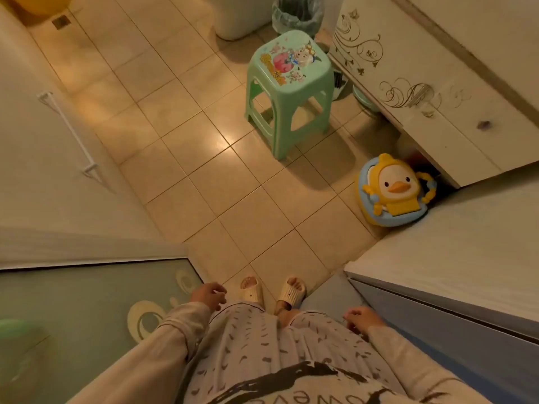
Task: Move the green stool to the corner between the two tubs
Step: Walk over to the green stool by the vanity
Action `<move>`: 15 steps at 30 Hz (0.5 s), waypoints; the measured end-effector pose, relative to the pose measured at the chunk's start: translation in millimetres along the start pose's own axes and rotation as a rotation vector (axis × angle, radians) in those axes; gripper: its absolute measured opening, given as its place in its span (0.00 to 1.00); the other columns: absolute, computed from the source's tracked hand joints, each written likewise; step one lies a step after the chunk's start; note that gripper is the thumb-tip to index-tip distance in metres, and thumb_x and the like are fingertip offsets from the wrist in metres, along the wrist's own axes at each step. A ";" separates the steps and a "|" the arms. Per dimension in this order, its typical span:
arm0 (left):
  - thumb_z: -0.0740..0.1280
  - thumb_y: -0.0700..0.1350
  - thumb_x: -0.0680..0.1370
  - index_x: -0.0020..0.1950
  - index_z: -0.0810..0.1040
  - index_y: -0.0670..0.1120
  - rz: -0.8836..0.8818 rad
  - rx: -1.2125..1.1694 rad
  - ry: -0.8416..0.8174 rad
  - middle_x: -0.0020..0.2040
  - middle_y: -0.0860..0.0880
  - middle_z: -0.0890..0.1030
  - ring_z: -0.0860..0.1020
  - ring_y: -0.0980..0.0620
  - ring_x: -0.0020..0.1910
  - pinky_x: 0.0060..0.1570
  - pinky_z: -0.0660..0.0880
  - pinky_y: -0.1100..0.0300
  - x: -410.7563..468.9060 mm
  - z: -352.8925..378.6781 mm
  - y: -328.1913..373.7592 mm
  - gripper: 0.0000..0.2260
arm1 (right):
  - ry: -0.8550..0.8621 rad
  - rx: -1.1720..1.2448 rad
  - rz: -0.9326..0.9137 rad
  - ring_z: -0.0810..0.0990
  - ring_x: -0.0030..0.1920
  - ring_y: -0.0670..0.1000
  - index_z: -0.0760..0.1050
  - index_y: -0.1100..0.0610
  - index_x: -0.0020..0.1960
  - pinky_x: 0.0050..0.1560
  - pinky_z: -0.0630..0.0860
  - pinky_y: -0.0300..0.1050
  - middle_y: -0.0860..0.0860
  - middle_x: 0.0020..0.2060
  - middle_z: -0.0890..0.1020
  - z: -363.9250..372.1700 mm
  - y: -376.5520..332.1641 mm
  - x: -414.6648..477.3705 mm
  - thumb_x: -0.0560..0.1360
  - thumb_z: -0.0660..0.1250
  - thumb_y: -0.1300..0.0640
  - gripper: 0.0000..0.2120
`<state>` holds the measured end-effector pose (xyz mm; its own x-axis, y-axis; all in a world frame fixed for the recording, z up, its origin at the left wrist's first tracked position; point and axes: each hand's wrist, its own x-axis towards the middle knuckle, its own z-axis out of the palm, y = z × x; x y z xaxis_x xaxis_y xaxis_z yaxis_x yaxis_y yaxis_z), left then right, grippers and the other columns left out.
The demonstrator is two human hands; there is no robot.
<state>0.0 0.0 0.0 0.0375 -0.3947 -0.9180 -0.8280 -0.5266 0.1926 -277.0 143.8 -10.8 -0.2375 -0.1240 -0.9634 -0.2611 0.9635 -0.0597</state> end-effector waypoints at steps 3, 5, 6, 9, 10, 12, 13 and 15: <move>0.58 0.35 0.77 0.59 0.76 0.35 -0.026 -0.018 0.022 0.35 0.46 0.75 0.70 0.54 0.29 0.22 0.66 0.68 4.3 4.3 -0.5 0.14 | -0.003 0.128 -0.062 0.71 0.28 0.48 0.70 0.58 0.34 0.29 0.65 0.38 0.53 0.29 0.74 -15.5 -18.2 7.8 0.77 0.58 0.62 0.13; 0.58 0.35 0.77 0.58 0.77 0.35 -0.048 -0.028 0.016 0.34 0.47 0.74 0.71 0.52 0.30 0.24 0.68 0.69 4.3 7.6 2.0 0.13 | -0.009 0.147 -0.120 0.72 0.29 0.48 0.70 0.60 0.40 0.29 0.64 0.38 0.52 0.30 0.74 -31.4 -42.6 9.0 0.77 0.56 0.62 0.08; 0.58 0.35 0.77 0.57 0.77 0.35 -0.050 -0.024 0.012 0.36 0.46 0.75 0.72 0.50 0.33 0.30 0.71 0.67 6.1 9.0 2.8 0.13 | -0.004 0.146 -0.157 0.72 0.29 0.47 0.70 0.60 0.44 0.30 0.64 0.38 0.52 0.30 0.74 -38.7 -53.2 11.3 0.77 0.56 0.61 0.06; 0.60 0.37 0.76 0.52 0.79 0.39 -0.080 0.017 0.016 0.49 0.41 0.79 0.72 0.49 0.45 0.48 0.70 0.58 11.7 6.5 5.2 0.09 | 0.027 0.166 -0.251 0.73 0.30 0.48 0.73 0.61 0.50 0.31 0.65 0.39 0.52 0.31 0.75 -61.2 -84.3 12.2 0.77 0.57 0.62 0.06; 0.60 0.37 0.76 0.50 0.79 0.40 -0.091 0.013 0.011 0.50 0.41 0.79 0.72 0.49 0.46 0.48 0.69 0.59 14.1 4.3 6.4 0.09 | 0.025 0.181 -0.268 0.73 0.31 0.48 0.72 0.62 0.50 0.31 0.65 0.39 0.52 0.31 0.75 -67.6 -93.6 13.2 0.77 0.57 0.63 0.06; 0.60 0.37 0.76 0.49 0.78 0.41 -0.110 -0.016 -0.007 0.47 0.42 0.77 0.72 0.48 0.44 0.47 0.68 0.60 22.0 -1.7 10.7 0.07 | 0.021 0.222 -0.290 0.73 0.31 0.49 0.72 0.62 0.49 0.31 0.65 0.39 0.53 0.31 0.74 -78.5 -111.4 15.7 0.77 0.57 0.63 0.06; 0.60 0.36 0.76 0.49 0.77 0.40 -0.126 -0.032 -0.018 0.44 0.44 0.77 0.73 0.48 0.40 0.45 0.68 0.60 27.4 -6.2 14.0 0.07 | 0.023 0.228 -0.294 0.73 0.31 0.49 0.72 0.62 0.49 0.31 0.65 0.39 0.53 0.32 0.75 -83.6 -120.4 17.8 0.77 0.57 0.64 0.05; 0.59 0.35 0.77 0.49 0.77 0.40 -0.160 -0.055 -0.024 0.35 0.46 0.75 0.71 0.51 0.32 0.39 0.70 0.61 38.8 -18.3 23.5 0.07 | 0.024 0.235 -0.295 0.73 0.31 0.49 0.72 0.62 0.49 0.32 0.66 0.40 0.53 0.32 0.75 -92.4 -138.3 23.6 0.76 0.57 0.64 0.05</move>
<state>-7.8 -41.5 -24.8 0.1528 -0.2849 -0.9463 -0.7803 -0.6224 0.0613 -332.9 -14.3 -1.1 -0.2073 -0.4068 -0.8897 -0.1003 0.9135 -0.3943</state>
